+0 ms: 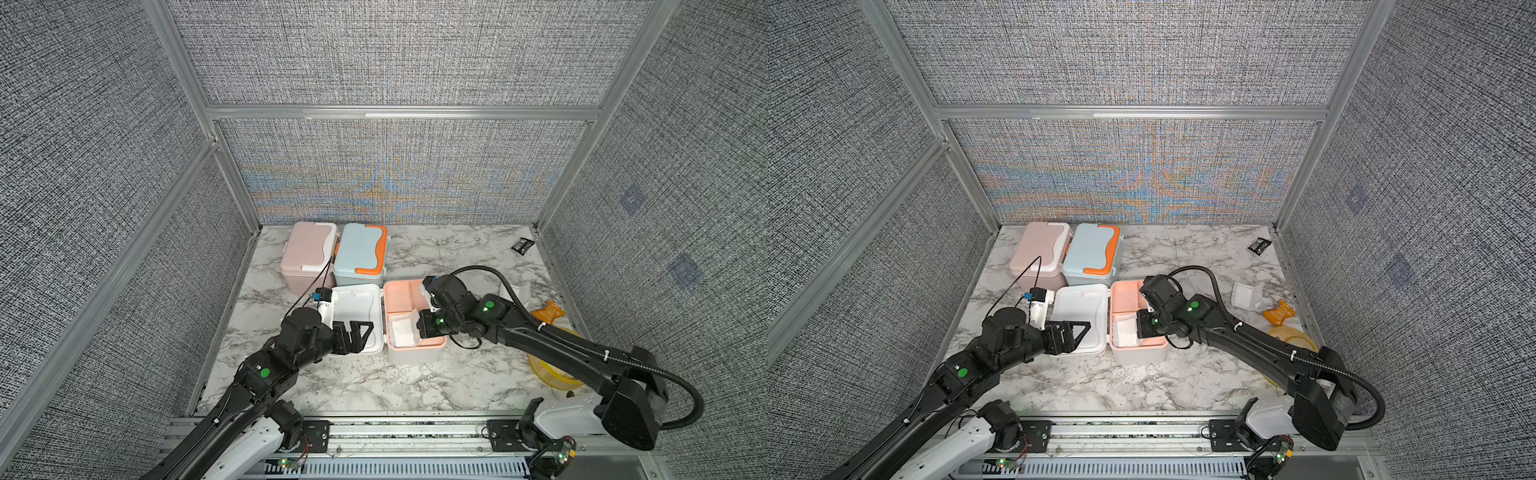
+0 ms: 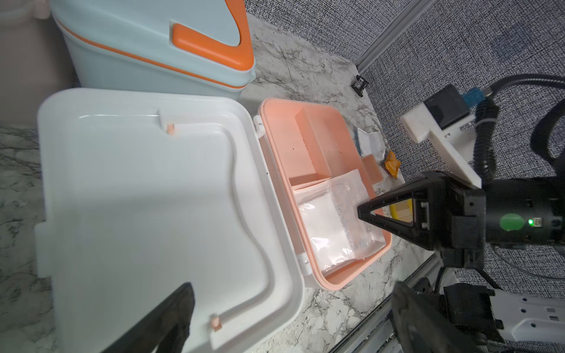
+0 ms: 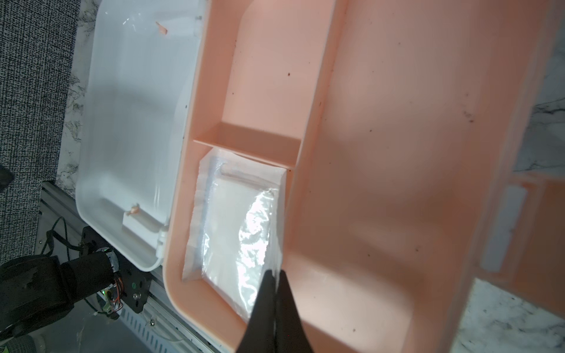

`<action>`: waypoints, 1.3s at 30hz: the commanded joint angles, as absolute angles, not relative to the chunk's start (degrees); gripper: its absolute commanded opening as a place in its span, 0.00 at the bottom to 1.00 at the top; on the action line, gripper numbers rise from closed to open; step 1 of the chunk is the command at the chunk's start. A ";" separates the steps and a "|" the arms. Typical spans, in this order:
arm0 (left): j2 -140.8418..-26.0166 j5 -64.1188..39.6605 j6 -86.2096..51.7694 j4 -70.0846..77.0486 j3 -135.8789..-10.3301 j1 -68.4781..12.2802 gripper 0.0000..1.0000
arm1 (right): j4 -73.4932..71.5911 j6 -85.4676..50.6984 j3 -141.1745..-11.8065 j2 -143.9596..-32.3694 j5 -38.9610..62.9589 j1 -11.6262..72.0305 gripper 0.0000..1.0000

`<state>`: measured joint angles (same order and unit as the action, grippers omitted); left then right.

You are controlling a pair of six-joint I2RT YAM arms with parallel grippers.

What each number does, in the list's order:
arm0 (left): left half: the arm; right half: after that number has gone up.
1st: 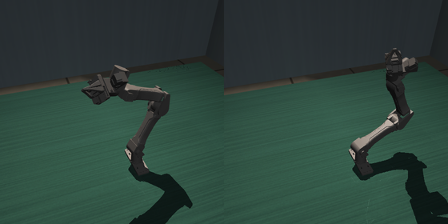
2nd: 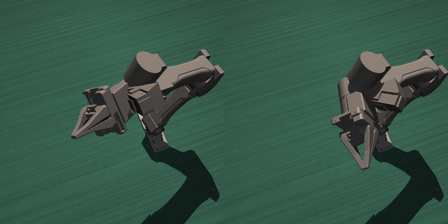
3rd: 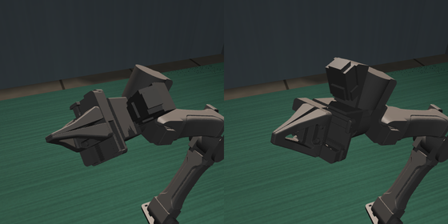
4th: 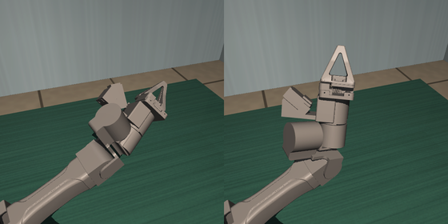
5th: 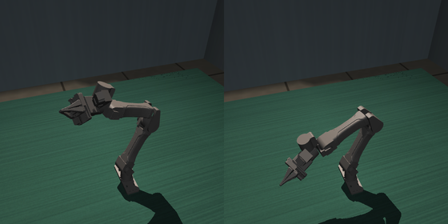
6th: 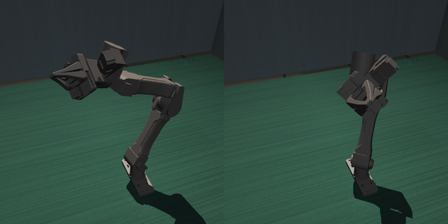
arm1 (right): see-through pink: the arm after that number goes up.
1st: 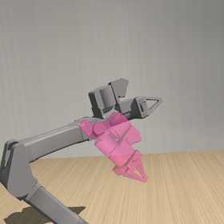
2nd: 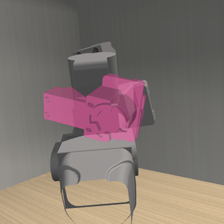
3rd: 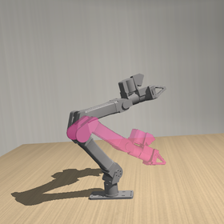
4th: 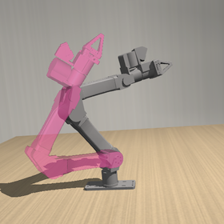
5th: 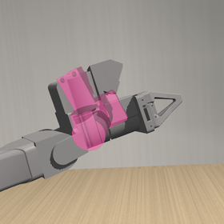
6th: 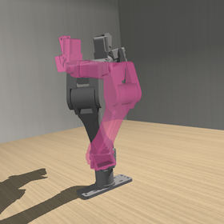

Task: Open first aid kits and take out gauze
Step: Pick up the gauze from the first aid kit, then place the gauze at the center of the board.

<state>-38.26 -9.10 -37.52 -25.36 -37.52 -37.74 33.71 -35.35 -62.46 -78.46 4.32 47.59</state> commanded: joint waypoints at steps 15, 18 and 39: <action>-42.60 -13.56 -36.74 -22.51 -42.48 -37.70 1.00 | 42.31 -32.77 -62.83 -60.44 -3.89 41.83 0.00; -45.30 -14.15 -36.43 -21.33 -44.33 -38.26 1.00 | 46.40 -29.38 -62.86 -58.12 -2.44 35.57 0.00; -61.47 -13.57 -34.73 -12.21 -50.80 -46.92 1.00 | 50.98 -16.22 -61.59 -76.64 -9.29 4.12 0.00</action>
